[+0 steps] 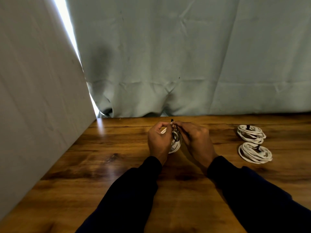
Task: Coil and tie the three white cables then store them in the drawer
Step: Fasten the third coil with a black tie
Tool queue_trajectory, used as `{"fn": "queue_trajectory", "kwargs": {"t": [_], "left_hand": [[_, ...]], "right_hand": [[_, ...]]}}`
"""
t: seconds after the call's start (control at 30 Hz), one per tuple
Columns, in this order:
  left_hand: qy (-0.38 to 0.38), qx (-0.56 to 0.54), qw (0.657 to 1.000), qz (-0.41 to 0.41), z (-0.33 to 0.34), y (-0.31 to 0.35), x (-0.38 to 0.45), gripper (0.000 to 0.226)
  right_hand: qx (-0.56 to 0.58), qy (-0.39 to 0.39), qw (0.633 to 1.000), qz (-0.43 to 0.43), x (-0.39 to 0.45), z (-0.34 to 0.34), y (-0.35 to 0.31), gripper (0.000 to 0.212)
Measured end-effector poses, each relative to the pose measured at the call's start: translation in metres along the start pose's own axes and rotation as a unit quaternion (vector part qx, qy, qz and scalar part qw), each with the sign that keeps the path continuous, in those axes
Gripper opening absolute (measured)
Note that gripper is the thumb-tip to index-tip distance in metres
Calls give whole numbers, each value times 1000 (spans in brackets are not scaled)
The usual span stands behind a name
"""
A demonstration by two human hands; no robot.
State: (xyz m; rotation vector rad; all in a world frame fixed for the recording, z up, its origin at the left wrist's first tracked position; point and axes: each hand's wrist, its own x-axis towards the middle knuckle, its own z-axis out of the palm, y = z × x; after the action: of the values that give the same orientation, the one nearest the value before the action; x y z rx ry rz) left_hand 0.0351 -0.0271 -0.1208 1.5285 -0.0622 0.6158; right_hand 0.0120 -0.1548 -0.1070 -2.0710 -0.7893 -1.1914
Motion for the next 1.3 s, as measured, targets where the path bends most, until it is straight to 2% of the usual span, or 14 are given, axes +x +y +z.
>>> {"fn": "queue_trajectory", "kwargs": {"t": [0.27,0.4,0.57,0.7,1.0,1.3], "left_hand": [[2,32,999,34,-1,-2,1,16],[5,45,998,42,0,-4,1,18],[-10,53,997,53,1,-4,0,19],[-15,53,998,40,2,-4,-1,20],[-16,45,999,1,2,-5,2,26],[-35,36,999,-9,3,-8,2,25]], "right_hand": [[27,11,999,16,2,-2,-3,29],[62,55,994,64,6,-4,0,16],[89,73,988,103,6,-3,5,15],[69,79,990,95,6,-5,2,15],[117,79,983,121,4,-2,0,14],[59,64,992,88,4,-4,0,15]]}}
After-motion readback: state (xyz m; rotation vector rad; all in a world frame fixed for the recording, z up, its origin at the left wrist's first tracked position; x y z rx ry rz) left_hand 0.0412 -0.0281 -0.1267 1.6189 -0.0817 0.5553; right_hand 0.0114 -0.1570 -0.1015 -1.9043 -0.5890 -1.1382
